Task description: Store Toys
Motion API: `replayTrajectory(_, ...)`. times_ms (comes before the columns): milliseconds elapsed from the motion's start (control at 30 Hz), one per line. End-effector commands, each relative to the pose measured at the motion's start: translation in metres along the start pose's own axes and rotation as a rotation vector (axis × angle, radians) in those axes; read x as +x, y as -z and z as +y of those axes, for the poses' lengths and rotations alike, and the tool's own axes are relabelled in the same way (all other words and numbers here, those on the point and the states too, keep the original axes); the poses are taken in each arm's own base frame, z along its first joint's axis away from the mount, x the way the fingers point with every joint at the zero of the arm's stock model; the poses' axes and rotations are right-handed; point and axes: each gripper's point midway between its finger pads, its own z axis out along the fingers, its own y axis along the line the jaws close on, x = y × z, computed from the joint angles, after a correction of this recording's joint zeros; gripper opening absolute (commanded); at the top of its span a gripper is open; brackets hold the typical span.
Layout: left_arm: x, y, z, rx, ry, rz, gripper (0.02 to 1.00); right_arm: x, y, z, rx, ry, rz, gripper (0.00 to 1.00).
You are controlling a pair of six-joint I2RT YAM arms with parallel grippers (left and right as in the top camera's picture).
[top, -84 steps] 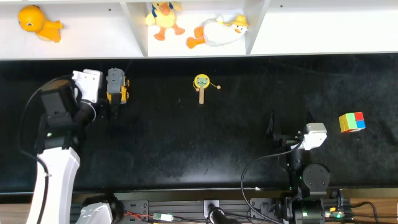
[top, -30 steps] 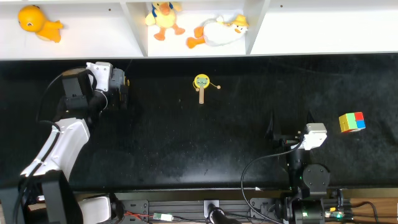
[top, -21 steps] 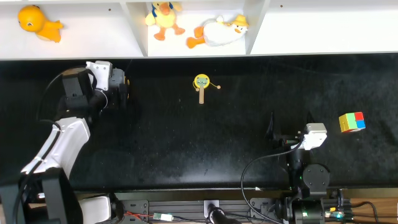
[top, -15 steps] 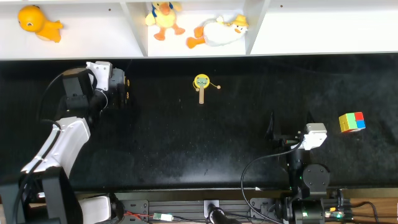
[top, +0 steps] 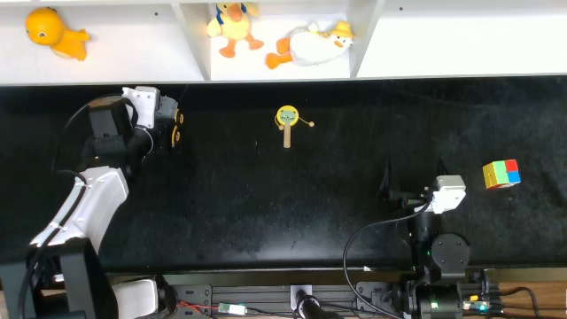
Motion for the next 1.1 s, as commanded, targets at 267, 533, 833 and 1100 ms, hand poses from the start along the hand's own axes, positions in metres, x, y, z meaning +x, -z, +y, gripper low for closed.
replayTrajectory(267, -0.007, 0.011, -0.002, -0.007, -0.008, -0.029, 0.275, 0.001, 0.0, -0.001, 0.001, -0.008, -0.005, 0.996)
replayTrajectory(533, -0.021, 0.047, 0.002, -0.063, -0.017, -0.078, 0.244, 0.001, 0.0, -0.001, 0.001, -0.008, -0.005, 0.996)
replayTrajectory(833, -0.047, 0.075, 0.001, -0.08, -0.034, -0.191, 0.194, 0.001, 0.0, -0.001, 0.001, -0.008, -0.005, 0.993)
replayTrajectory(1100, -0.071, 0.082, 0.002, -0.083, -0.047, -0.293, 0.187, 0.001, 0.0, -0.001, 0.001, -0.008, -0.005, 0.996)
